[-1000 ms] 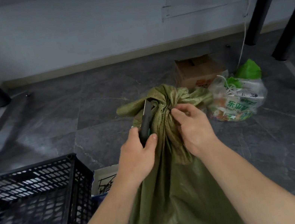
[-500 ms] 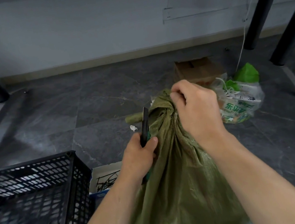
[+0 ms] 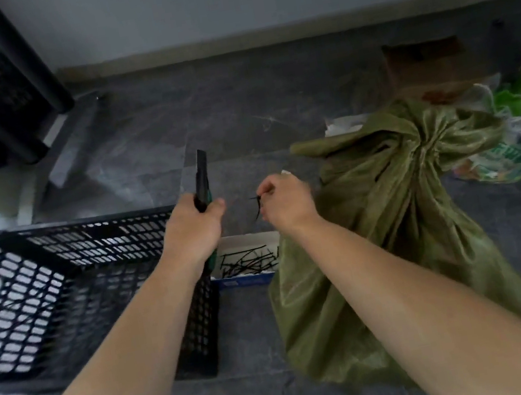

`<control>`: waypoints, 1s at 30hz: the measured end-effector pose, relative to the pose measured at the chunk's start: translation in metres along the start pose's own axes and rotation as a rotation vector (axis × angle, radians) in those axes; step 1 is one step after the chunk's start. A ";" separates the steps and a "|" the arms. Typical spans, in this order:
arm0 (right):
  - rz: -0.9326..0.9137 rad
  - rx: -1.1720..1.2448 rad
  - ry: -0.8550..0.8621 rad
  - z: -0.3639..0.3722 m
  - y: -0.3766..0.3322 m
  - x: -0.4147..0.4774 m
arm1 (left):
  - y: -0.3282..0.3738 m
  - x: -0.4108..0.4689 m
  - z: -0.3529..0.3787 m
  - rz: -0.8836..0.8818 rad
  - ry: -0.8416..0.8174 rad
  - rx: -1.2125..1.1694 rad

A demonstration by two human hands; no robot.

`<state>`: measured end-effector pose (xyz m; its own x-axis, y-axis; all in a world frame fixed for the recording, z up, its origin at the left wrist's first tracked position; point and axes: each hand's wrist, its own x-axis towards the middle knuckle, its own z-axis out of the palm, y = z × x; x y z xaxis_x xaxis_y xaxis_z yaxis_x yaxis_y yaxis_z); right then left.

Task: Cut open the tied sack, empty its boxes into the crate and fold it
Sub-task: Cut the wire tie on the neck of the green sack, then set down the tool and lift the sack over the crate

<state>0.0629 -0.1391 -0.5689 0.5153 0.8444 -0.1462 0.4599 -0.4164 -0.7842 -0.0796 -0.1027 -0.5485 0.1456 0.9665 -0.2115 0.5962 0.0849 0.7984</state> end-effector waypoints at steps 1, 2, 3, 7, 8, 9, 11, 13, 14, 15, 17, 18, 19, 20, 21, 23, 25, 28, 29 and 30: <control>0.011 -0.047 -0.051 0.015 0.002 0.001 | -0.007 0.004 -0.002 -0.013 -0.003 0.007; 0.026 -0.084 -0.097 0.029 0.004 0.003 | -0.013 0.007 -0.003 -0.024 -0.011 0.012; 0.050 -0.098 -0.137 0.043 0.007 0.005 | -0.019 0.010 -0.003 -0.034 -0.018 0.019; 0.138 -0.162 -0.214 0.087 0.021 0.014 | -0.040 0.023 -0.007 -0.072 -0.053 0.064; 0.153 -0.177 -0.212 0.095 0.025 0.016 | -0.044 0.025 -0.008 -0.069 -0.057 0.070; 0.175 -0.166 -0.210 0.102 0.028 0.018 | -0.050 0.028 -0.009 -0.072 -0.059 0.069; 0.231 -0.113 -0.208 0.114 0.035 0.024 | -0.059 0.031 -0.010 -0.077 -0.062 0.054; 0.309 -0.002 -0.202 0.124 0.040 0.027 | -0.066 0.034 -0.012 -0.083 -0.076 0.035; 0.336 0.062 -0.201 0.128 0.041 0.027 | -0.069 0.035 -0.012 -0.086 -0.087 0.028; 0.351 0.115 -0.199 0.132 0.043 0.027 | -0.072 0.037 -0.012 -0.088 -0.093 0.022; 0.360 0.177 -0.203 0.136 0.046 0.026 | -0.074 0.038 -0.013 -0.093 -0.095 0.013; 0.355 0.189 -0.206 0.135 0.046 0.025 | -0.074 0.038 -0.013 -0.102 -0.092 0.004; 0.348 0.195 -0.210 0.134 0.046 0.024 | -0.074 0.039 -0.013 -0.119 -0.089 -0.009; 0.350 0.204 -0.214 0.132 0.044 0.022 | -0.072 0.038 -0.012 -0.137 -0.092 -0.035; 0.351 0.227 -0.215 0.131 0.043 0.021 | -0.069 0.038 -0.012 -0.164 -0.094 -0.073; 0.338 0.275 -0.227 0.127 0.040 0.019 | -0.061 0.037 -0.010 -0.199 -0.109 -0.161; 0.293 0.337 -0.230 0.121 0.037 0.019 | -0.056 0.036 -0.007 -0.212 -0.159 -0.243; 0.286 0.530 -0.215 0.098 0.024 0.015 | -0.049 0.030 -0.006 -0.185 -0.240 -0.372; 0.284 0.603 -0.214 0.086 0.017 0.012 | -0.047 0.027 -0.006 -0.177 -0.246 -0.404; 0.273 0.666 -0.215 0.074 0.011 0.009 | -0.044 0.024 -0.006 -0.153 -0.244 -0.432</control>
<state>0.0194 -0.1108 -0.6230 0.3645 0.8159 -0.4489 -0.2340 -0.3863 -0.8922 -0.1068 -0.0817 -0.5852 0.2924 0.8550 -0.4283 0.2524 0.3630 0.8970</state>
